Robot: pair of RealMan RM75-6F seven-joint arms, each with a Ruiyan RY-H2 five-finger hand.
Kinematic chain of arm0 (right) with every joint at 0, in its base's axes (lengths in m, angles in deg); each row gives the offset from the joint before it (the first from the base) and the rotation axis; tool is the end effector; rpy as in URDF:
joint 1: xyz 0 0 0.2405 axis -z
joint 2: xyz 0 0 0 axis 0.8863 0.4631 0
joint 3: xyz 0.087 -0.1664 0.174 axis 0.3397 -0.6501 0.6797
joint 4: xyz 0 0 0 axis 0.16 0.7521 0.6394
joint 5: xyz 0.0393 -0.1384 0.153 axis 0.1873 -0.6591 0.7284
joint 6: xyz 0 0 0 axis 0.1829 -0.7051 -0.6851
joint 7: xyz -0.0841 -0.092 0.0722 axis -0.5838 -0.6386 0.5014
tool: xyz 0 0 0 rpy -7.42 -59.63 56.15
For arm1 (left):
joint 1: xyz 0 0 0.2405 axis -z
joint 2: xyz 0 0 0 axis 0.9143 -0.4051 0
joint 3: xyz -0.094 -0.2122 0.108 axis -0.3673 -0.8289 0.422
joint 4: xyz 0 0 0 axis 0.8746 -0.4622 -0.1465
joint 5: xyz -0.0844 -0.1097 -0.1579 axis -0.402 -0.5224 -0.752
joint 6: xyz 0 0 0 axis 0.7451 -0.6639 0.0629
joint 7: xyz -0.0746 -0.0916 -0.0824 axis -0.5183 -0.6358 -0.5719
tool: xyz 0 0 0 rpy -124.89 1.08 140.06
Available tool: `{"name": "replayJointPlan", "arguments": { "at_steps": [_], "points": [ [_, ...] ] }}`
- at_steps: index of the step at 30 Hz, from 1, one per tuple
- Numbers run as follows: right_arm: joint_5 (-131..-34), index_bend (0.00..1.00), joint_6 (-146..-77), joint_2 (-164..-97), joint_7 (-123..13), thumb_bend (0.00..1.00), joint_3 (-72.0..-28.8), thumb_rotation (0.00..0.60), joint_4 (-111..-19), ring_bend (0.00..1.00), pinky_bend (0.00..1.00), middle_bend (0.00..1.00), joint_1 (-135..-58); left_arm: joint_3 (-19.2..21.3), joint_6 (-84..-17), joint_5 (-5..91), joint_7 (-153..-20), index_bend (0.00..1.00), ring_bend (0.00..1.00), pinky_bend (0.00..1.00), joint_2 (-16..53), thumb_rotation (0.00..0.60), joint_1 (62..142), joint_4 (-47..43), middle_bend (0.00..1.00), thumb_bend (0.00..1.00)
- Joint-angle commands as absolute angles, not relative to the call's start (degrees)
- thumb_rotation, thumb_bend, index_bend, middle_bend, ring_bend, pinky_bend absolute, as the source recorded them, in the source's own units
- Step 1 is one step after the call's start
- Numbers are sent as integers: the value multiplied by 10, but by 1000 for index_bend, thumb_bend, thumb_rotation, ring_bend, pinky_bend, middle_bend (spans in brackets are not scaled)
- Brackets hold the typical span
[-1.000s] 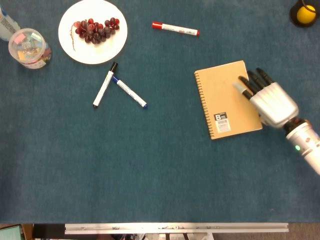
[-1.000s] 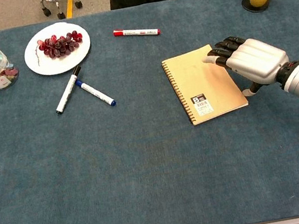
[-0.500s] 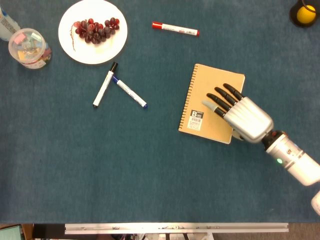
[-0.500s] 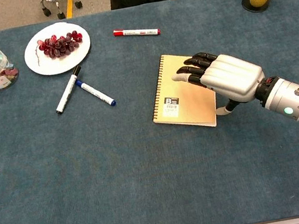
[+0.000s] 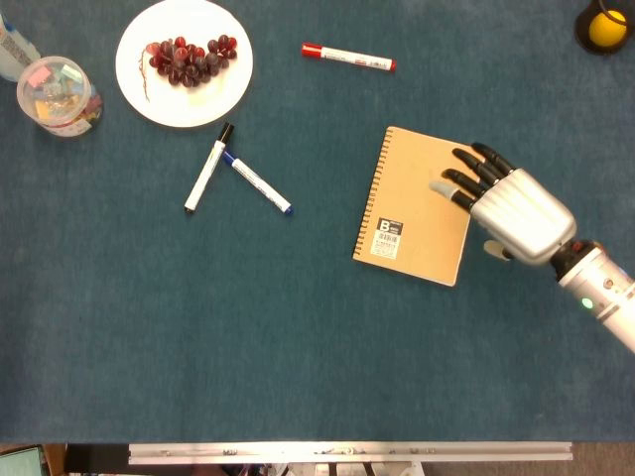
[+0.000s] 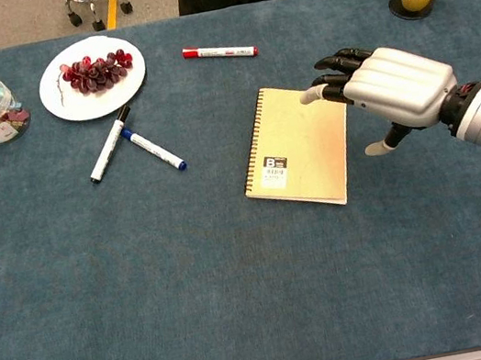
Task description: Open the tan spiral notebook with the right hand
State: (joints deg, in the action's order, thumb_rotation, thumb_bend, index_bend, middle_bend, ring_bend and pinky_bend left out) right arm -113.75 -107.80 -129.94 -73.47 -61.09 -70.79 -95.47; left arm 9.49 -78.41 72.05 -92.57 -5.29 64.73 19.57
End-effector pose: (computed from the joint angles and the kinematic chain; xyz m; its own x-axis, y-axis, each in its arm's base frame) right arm -0.2095 -0.2828 0.0009 0.7120 -0.0849 0.6970 -0.5826 -0.6254 0.5190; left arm -0.3133 0.1357 0.1851 0.3472 -0.0284 0.9374 0.9378 0.0126 -0.3469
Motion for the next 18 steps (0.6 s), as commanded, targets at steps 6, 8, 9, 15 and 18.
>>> {"name": "replayJointPlan", "arguments": {
  "at_steps": [6,8,9,15,18],
  "points": [
    [-1155,284,-1082,-1373,-697,101,-616,600,-576,67,105,230,-968,95,-785,719,-927,249,179,103,-54,600,645,195,155,408],
    [-1157,296,-1082,-1391,-686,106,-615,600,-551,68,105,233,-974,95,-786,718,-928,249,179,103,-54,600,644,194,155,408],
    [-1158,299,-1082,-1398,-681,106,-614,600,-540,68,105,234,-976,95,-786,717,-928,249,179,103,-54,600,644,194,155,408],
    [-1165,312,-1078,-1432,-667,107,-617,600,-494,71,106,240,-989,94,-785,714,-931,249,180,103,-55,600,642,191,155,408],
    [-1166,313,-1080,-1436,-662,106,-619,600,-484,71,106,240,-990,93,-786,712,-933,249,180,103,-55,600,641,190,155,408]
  ]
}}
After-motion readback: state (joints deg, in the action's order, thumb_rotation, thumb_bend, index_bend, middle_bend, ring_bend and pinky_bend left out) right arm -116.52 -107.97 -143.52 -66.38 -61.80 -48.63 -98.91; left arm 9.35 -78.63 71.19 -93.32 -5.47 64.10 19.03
